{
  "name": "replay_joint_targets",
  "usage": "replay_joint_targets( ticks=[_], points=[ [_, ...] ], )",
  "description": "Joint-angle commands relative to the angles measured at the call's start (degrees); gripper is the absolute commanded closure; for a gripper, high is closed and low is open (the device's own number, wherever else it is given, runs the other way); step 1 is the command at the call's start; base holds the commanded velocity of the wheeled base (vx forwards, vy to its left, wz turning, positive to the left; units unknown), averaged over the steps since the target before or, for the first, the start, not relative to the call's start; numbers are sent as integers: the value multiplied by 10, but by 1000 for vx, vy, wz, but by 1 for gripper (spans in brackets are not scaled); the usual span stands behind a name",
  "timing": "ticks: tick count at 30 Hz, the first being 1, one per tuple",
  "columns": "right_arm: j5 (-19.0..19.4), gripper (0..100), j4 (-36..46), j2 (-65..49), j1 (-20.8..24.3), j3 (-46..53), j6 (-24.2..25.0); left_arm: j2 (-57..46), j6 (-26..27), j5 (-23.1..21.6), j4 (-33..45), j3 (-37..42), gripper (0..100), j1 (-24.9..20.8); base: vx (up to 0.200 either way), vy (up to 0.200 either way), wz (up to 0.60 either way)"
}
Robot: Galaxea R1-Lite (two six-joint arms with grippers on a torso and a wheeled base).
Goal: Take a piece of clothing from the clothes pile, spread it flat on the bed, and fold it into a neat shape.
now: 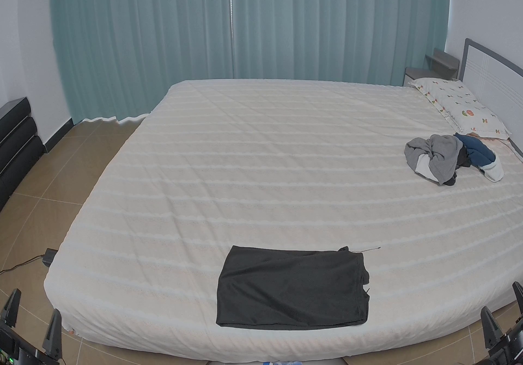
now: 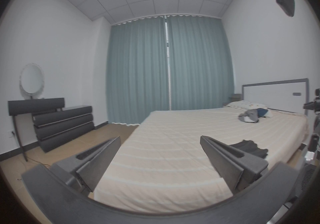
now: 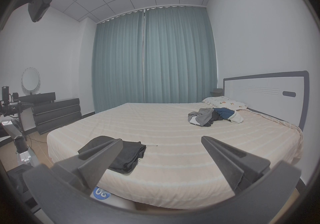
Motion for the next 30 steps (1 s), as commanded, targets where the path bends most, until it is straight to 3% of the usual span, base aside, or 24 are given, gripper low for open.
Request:
replay_joint_targets(
  ticks=[1, 5, 8, 13, 30],
  points=[
    [-4, 0, 1, -7, -1, 1, 2, -8, -9, -29, 25, 10, 0, -1, 0, 0, 0],
    [-11, 0, 0, -8, -1, 1, 3, -8, -11, -29, 22, 10, 0, -1, 0, 0, 0],
    [-71, 0, 1, -6, -3, 7, -3, -8, -12, -25, 20, 10, 0, -1, 0, 0, 0],
    [-48, 0, -6, -6, -3, 18, -7, -8, -13, -24, 21, 10, 0, -1, 0, 0, 0],
    [-40, 0, -6, -7, 0, 19, -1, -8, -22, -25, 19, 10, 0, -1, 0, 0, 0]
  ],
)
